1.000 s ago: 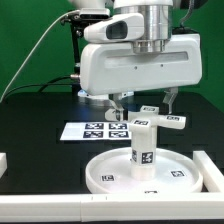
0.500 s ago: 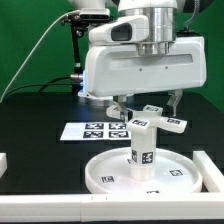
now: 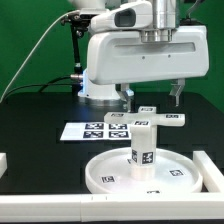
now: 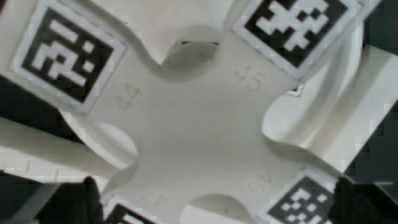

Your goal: Assemble round table

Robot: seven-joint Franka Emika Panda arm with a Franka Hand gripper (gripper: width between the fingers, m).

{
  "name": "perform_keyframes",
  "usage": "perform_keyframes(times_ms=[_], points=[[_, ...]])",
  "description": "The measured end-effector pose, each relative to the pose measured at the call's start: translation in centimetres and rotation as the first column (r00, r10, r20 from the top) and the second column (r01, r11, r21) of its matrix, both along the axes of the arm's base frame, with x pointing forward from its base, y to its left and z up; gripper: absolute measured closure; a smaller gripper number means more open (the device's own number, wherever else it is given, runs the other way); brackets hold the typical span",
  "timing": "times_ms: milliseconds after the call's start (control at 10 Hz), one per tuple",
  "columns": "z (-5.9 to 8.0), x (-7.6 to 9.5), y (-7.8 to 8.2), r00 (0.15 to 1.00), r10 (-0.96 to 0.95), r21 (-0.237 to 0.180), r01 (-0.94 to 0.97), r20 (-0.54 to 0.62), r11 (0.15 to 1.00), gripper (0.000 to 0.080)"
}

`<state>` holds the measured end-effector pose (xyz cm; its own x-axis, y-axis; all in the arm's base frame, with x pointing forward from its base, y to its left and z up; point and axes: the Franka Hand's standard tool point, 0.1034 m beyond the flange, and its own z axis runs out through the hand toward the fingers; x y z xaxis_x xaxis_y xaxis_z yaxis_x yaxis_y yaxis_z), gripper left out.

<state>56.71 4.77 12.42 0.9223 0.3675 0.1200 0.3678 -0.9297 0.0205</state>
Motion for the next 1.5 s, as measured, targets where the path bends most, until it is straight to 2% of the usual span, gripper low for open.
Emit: perform_keyframes(times_ms=[400, 1300, 1400, 1500], points=[[-0.4, -0.3, -1.0, 1.0, 0.02, -0.006, -0.02, -0.007, 1.0, 0.0151], [-0.5, -0.3, -1.1, 1.0, 0.018, -0.006, -0.018, -0.008, 1.0, 0.0151], [-0.8, -0.1, -0.2, 0.999, 0.027, -0.02, -0.028, -0.029, 0.999, 0.0151], [-0.9, 1.4, 2.0, 0.993, 0.111, -0.047, -0.113, -0.052, 0.992, 0.0151]])
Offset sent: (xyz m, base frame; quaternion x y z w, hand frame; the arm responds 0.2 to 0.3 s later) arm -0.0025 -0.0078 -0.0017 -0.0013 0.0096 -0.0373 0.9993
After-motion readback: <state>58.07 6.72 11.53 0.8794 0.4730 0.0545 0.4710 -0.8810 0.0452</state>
